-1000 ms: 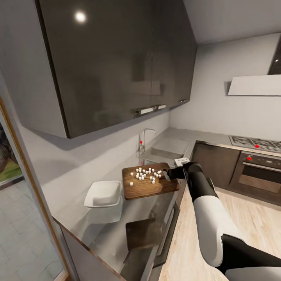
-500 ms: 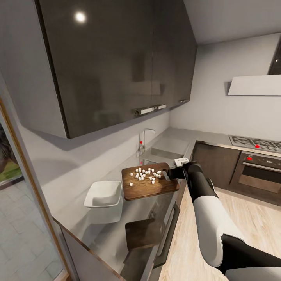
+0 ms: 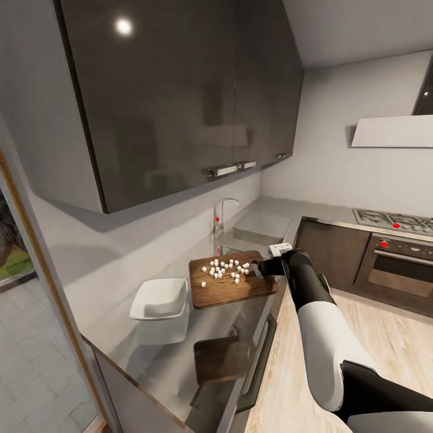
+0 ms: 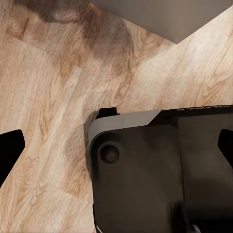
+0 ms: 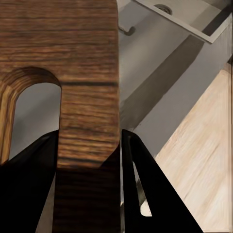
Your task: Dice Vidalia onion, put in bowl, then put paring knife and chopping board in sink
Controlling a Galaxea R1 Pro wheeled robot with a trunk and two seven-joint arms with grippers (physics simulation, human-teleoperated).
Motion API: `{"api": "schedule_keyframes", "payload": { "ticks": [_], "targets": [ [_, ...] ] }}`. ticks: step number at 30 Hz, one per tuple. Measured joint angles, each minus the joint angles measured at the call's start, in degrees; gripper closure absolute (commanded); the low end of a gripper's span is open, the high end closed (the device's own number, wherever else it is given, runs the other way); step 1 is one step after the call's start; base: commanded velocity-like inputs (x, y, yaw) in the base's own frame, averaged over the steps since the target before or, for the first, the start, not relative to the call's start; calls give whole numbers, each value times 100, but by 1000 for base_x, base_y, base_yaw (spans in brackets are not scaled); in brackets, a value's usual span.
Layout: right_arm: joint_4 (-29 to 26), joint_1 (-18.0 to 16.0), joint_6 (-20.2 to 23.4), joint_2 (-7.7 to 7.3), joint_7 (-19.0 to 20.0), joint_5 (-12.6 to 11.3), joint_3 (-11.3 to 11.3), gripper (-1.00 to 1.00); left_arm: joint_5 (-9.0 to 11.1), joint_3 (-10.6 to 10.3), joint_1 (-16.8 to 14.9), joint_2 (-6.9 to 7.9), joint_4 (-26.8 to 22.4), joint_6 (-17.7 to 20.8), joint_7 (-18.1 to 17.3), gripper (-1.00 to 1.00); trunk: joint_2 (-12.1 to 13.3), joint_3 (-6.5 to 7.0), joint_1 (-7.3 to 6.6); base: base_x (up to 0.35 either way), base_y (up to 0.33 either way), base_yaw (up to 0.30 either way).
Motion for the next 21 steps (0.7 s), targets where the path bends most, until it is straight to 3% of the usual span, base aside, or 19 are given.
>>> {"api": "schedule_keyframes", "payload": {
  "ticks": [10, 15, 21],
  "targets": [
    [15, 0, 22, 0, -229, -14, 23, 100, -5, -1, 0, -3, 0, 0, 0, -100, 0, 0, 0, 0, 0, 0],
    [17, 0, 43, 0, -333, -29, 265, 100, -8, -1, 0, -8, 0, -4, 0, -100, 0, 0, 0, 0, 0, 0],
    [18, -1, 64, 0, -375, -28, 339, 100, -7, -1, 0, -8, 0, -10, -9, -100, 0, 0, 0, 0, 0, 0]
  ]
}}
